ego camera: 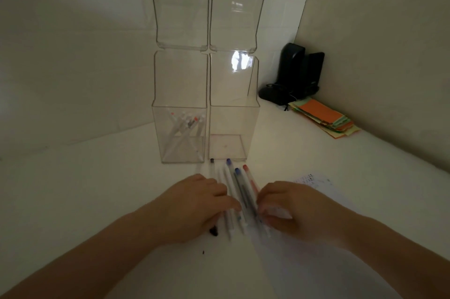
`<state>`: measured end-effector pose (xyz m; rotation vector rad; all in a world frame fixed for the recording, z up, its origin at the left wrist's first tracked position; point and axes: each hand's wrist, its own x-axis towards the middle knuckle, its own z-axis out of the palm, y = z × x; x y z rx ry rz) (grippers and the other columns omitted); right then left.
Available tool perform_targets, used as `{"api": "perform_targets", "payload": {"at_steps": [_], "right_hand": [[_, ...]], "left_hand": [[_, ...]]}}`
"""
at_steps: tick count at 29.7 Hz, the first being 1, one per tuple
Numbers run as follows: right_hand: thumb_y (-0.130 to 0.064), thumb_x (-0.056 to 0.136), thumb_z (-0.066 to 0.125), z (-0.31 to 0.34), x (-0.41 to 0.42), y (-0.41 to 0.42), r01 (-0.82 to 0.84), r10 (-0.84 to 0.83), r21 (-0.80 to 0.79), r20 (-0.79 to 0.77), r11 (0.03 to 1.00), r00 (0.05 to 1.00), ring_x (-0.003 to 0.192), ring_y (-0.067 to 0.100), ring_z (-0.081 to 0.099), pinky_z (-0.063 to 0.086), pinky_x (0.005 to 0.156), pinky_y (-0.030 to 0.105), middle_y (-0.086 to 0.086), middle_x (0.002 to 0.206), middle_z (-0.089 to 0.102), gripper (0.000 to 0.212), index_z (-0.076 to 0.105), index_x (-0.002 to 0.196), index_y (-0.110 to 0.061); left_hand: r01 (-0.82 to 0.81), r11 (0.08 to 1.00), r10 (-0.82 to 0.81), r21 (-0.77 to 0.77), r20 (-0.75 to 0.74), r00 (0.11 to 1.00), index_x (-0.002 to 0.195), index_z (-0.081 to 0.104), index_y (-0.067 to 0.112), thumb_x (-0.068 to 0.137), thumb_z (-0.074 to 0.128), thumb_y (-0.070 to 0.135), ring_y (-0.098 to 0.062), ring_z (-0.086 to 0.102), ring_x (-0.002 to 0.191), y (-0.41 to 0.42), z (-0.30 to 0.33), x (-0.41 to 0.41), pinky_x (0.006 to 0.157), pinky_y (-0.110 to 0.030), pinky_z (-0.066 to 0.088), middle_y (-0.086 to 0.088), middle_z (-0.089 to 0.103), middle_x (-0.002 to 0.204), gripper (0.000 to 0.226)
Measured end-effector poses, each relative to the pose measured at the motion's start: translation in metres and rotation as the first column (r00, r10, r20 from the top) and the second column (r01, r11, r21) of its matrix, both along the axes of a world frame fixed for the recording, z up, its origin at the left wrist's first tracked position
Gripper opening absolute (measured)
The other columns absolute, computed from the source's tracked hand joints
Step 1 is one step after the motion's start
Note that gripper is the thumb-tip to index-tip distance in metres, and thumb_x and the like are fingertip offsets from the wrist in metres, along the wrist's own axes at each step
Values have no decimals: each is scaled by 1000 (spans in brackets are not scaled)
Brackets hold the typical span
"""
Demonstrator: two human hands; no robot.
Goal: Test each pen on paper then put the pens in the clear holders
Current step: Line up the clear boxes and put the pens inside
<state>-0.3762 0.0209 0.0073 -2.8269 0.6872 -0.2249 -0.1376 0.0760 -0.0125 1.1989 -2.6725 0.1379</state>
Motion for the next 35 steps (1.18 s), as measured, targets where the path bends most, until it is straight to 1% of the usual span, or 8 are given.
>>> {"api": "perform_targets", "payload": {"at_steps": [5,10,16,20,24,27,30,35], "right_hand": [[-12,79,53,-9,-1,2,-100,100,5,-71,995,992,90,20,63,54,70,29,0,108,61,24,62,99,-21],[-15,71,65,-6,6,7,-230,193,-269,-157,935,969,60,19,59,44,44,23,-2,81,61,20,55,88,-22],[-16,84,60,-11,2,2,-315,266,-405,-173,858,948,71,17,61,47,55,27,-3,83,64,6,57,82,-20],[-24,95,42,-4,-1,2,-232,245,-308,3,923,970,87,19,66,54,65,30,1,98,70,21,61,88,-16],[-22,86,56,3,1,1,-31,88,-192,293,981,952,91,10,67,55,69,28,-4,103,70,8,54,93,-24],[-24,80,58,12,5,3,83,-92,41,517,996,851,94,1,65,52,78,20,-15,103,68,13,57,92,-29],[-25,79,59,23,14,8,155,-203,131,651,979,731,81,1,65,47,67,9,-18,97,67,8,60,86,-29],[-10,79,66,58,34,6,126,-347,325,836,937,425,75,9,69,53,67,17,-9,82,73,20,57,80,-29]], "left_hand": [[145,987,-138,-67,89,986,82,65,31,53,82,20,-8,56,57,-11,12,-14,46,-17,43,10,59,70,36],[261,952,-221,-161,226,949,72,58,27,70,63,23,-8,56,61,-19,14,-26,52,-20,40,10,58,69,7],[299,937,-246,-180,266,932,79,52,25,78,58,24,-9,56,65,-19,9,-25,55,-22,40,10,59,75,6],[282,950,-240,-136,263,935,83,58,26,74,69,25,-9,57,69,-16,8,-20,56,-21,42,11,62,80,14],[281,953,-246,-117,248,937,89,57,23,75,61,19,-11,58,67,-13,5,-16,53,-21,42,8,63,82,14],[258,953,-217,-157,239,947,93,56,22,87,44,18,-12,56,73,-8,0,-18,59,-21,41,7,61,84,14],[204,965,-176,-167,172,969,92,57,19,87,46,17,-14,55,78,-4,7,-14,62,-23,44,3,60,89,12],[1,976,-85,-220,-376,923,101,49,19,84,35,9,-11,49,89,4,64,-1,75,-20,46,3,47,104,23]]}}
